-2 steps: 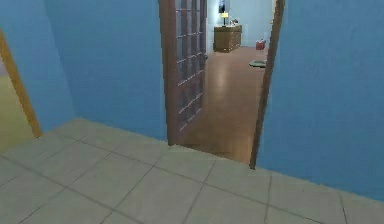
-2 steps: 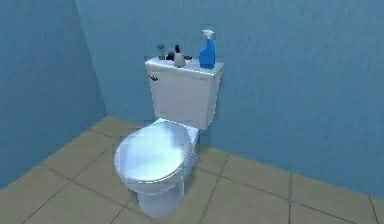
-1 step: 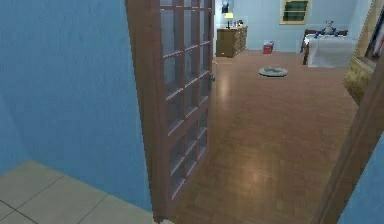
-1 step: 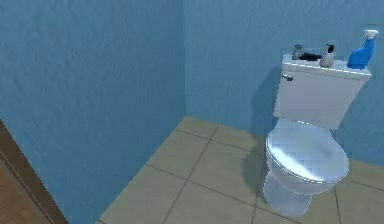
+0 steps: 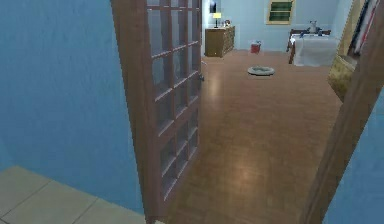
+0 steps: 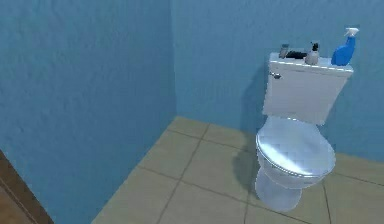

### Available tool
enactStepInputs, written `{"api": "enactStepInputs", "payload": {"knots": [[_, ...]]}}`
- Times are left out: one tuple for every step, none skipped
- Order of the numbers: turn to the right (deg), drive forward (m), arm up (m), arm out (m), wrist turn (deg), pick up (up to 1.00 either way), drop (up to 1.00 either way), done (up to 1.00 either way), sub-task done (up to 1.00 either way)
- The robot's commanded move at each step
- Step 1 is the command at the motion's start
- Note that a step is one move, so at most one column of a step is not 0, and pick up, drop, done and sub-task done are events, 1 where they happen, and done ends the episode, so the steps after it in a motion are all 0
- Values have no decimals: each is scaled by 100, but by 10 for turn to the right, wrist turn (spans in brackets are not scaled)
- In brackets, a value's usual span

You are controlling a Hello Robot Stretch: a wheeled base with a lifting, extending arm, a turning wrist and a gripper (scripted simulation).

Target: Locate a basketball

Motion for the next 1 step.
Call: {"api": "enactStepInputs", "payload": {"knots": [[0, 50, 0, 0, 0, 0, 0, 0, 0]]}}
